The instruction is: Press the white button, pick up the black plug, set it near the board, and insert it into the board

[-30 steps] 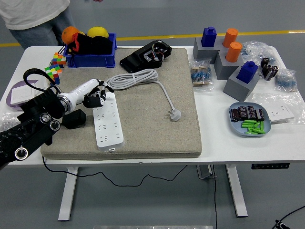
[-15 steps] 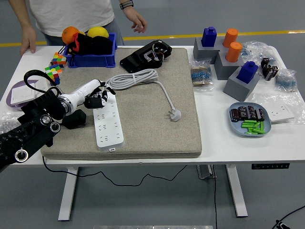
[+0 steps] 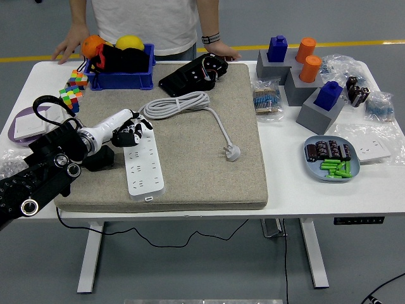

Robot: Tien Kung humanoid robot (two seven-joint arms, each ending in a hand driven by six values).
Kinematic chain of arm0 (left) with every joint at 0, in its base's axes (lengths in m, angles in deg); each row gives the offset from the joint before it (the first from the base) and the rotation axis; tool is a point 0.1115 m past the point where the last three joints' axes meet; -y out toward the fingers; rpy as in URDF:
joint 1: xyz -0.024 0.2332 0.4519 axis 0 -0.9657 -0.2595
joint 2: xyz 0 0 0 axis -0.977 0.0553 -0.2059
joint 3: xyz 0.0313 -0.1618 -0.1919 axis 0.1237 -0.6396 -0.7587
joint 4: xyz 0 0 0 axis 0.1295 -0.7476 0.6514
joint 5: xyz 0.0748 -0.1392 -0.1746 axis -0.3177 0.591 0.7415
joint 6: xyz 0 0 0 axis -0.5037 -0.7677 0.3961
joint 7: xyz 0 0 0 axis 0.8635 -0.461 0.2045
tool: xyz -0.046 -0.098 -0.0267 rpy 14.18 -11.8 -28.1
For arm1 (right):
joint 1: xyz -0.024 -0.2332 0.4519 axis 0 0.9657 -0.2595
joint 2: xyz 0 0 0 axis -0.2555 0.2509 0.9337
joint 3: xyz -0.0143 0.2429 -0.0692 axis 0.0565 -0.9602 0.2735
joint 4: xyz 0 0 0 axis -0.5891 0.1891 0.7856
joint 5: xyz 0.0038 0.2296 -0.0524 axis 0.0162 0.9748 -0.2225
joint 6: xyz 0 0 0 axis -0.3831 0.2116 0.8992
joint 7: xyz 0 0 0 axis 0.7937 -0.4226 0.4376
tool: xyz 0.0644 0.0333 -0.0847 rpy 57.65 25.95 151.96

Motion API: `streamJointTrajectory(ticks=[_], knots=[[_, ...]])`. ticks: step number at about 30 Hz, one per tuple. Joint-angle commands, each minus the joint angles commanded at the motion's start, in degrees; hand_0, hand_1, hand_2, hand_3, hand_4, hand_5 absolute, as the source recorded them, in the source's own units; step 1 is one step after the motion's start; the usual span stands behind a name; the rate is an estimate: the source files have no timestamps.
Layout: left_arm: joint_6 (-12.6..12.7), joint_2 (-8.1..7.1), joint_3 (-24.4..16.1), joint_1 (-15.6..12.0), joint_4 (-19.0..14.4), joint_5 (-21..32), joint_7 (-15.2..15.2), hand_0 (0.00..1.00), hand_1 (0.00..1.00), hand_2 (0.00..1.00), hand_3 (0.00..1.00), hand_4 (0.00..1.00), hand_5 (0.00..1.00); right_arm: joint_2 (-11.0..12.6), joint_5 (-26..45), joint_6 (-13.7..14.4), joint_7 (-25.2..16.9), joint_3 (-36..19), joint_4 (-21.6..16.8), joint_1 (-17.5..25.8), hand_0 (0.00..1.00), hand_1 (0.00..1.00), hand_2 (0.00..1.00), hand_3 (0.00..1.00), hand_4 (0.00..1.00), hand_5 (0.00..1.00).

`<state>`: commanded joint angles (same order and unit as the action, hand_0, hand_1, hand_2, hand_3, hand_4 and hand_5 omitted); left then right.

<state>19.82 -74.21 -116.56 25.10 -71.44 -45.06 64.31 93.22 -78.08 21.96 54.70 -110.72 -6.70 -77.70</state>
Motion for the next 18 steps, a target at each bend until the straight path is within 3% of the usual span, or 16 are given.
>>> streamJointTrajectory(ticks=[18], knots=[[-0.83,0.72,5.92,6.85,9.11,-2.98,2.0,0.017,0.027,0.128,0.613,0.002,0.002,-0.15,-0.25,0.11,-0.19,-2.01,-0.21,-0.39,0.711,0.603,0.542,0.687,0.749,0.524]])
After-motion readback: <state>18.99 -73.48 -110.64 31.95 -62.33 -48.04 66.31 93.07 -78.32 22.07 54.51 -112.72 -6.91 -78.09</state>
